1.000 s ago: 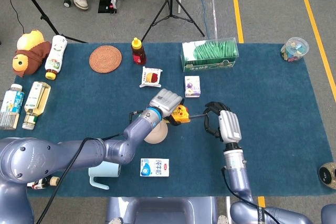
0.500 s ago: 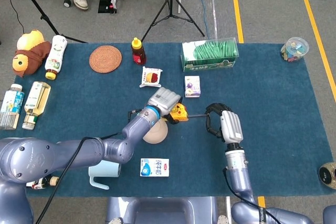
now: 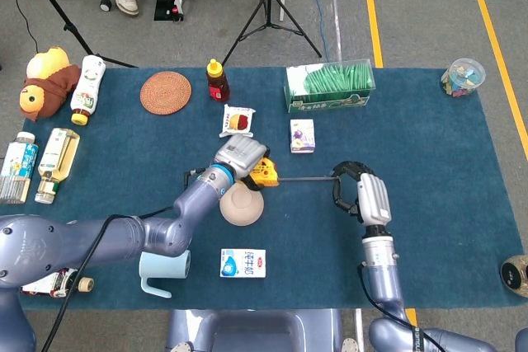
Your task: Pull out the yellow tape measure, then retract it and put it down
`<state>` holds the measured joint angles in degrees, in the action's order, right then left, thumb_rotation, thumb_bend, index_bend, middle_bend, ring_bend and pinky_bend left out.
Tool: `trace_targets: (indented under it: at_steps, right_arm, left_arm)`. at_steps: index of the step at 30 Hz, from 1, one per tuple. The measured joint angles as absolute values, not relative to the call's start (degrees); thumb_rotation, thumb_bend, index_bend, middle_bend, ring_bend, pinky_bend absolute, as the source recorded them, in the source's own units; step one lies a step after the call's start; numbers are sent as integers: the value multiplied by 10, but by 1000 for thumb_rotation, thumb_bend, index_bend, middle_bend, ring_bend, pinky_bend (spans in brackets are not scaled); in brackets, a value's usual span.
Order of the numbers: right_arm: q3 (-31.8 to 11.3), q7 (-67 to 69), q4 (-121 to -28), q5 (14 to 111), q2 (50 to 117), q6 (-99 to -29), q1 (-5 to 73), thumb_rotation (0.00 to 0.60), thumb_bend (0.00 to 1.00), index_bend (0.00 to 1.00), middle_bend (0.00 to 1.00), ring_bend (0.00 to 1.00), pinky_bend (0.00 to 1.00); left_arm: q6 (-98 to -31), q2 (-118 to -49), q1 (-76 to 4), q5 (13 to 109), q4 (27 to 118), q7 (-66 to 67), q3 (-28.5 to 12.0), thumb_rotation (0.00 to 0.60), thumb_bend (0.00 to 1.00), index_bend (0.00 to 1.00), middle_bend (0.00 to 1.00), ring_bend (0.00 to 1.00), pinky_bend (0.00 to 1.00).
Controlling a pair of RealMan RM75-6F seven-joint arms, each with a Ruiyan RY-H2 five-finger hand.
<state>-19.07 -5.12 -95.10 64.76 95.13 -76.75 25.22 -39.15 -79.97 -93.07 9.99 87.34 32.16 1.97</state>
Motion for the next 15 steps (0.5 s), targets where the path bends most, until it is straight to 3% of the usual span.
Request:
trace_targets:
  at_steps: [15]
  right_arm:
    - [-187,-27,-942,653,934,-773,235,585,674,666,379,283,251]
  left_arm:
    - [-415,-737,-883,139,928,325,55,462,323,562,412,333,446]
